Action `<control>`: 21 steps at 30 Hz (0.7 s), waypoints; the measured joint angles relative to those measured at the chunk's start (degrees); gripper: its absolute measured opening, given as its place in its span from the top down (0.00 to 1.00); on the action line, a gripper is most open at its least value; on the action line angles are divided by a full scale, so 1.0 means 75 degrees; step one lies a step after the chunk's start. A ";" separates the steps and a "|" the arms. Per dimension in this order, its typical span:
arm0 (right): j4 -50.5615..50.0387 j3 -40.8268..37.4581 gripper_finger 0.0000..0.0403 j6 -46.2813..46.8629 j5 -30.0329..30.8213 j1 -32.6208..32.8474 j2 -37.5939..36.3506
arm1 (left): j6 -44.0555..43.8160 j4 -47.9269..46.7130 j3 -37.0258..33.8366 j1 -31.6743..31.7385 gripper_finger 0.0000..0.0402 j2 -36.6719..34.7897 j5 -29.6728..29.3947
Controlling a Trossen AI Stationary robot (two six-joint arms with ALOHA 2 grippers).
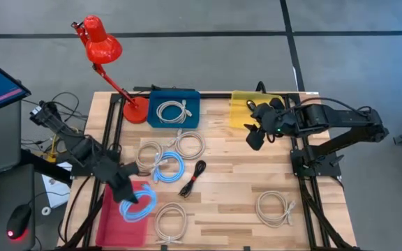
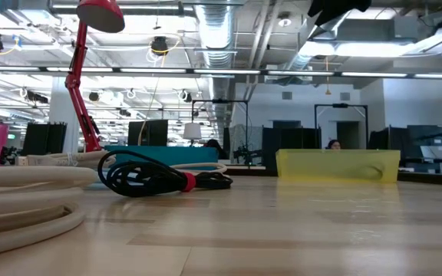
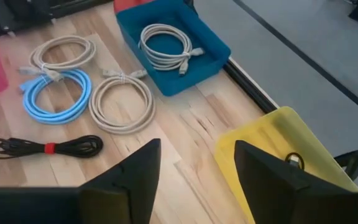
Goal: Pick & Place USB Port
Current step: Put the blue display cable into the red bin
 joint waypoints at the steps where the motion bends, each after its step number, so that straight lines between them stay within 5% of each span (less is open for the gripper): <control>1: 0.0018 0.0001 0.52 0.0001 0.0004 -0.0011 0.0043 | -0.0030 -0.0082 0.0000 -0.0128 0.92 0.0042 -0.0004; 10: 0.0005 -0.0013 0.55 0.0000 -0.0038 -0.0013 0.0311 | -0.0861 -0.1905 0.0000 -0.0868 0.92 0.0594 0.0419; 21: -0.0156 0.0001 0.55 -0.0003 -0.0035 -0.0014 0.0621 | -0.0853 -0.1906 0.0000 -0.1034 0.92 0.1324 0.0683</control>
